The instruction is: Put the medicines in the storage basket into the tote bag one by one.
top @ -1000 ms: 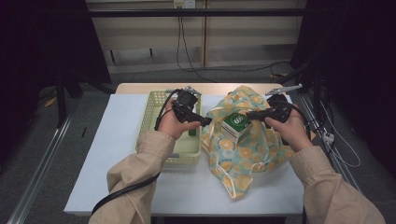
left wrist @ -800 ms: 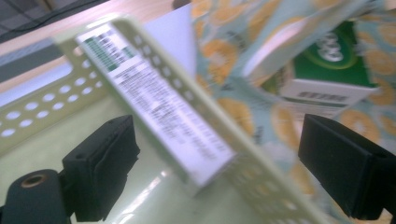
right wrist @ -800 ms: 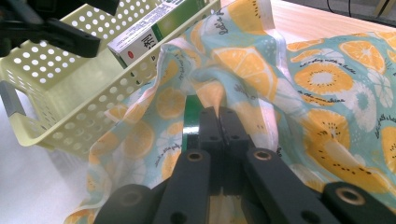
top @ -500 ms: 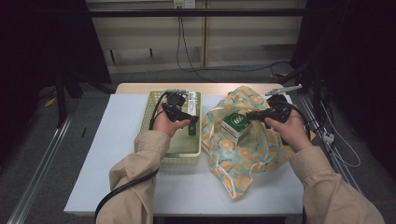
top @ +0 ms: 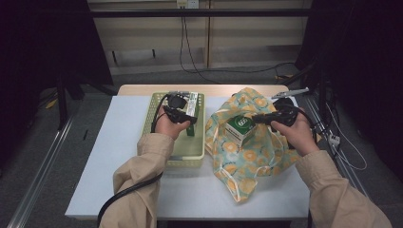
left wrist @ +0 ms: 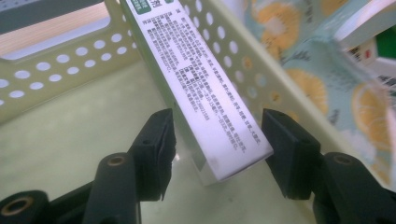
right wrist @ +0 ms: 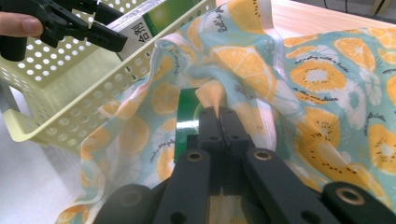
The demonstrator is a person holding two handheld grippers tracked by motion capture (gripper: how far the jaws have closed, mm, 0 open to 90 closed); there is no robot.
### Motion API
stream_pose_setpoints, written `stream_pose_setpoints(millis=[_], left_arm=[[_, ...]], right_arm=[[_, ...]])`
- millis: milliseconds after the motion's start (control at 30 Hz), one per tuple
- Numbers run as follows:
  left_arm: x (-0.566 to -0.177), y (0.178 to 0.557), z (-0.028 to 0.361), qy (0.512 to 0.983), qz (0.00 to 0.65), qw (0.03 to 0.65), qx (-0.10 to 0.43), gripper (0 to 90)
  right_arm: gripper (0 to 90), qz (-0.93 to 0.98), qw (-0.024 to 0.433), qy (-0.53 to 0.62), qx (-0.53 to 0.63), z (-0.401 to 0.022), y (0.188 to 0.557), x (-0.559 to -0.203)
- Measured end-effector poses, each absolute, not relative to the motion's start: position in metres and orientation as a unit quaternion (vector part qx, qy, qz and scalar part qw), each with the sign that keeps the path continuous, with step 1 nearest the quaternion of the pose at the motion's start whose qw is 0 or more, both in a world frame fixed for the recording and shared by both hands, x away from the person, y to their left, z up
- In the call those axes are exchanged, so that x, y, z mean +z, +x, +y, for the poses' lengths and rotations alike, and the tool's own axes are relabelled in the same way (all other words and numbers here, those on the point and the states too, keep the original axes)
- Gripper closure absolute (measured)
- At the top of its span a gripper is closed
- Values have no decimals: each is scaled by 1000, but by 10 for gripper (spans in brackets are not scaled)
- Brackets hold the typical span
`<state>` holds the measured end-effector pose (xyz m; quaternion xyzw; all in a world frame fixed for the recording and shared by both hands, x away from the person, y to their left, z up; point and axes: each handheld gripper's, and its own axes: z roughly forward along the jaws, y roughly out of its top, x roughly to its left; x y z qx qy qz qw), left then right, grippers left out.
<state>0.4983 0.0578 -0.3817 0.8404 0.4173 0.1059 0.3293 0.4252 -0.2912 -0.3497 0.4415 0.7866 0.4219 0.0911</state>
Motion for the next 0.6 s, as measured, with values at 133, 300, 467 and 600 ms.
stream_pose_setpoints(millis=[133, 300, 467, 600], left_arm=[[-392, 503, 66, 827, 437, 337, 105, 471], [-399, 506, 71, 817, 455, 344, 86, 504], [-396, 504, 75, 815, 460, 338, 97, 625], [-392, 502, 84, 809, 470, 342, 86, 630]], right_arm=[[900, 786, 92, 441, 424, -292, 424, -348], [900, 785, 93, 442, 424, -293, 425, -349], [900, 784, 87, 443, 425, -293, 426, -351], [900, 786, 87, 442, 424, -292, 427, -351]])
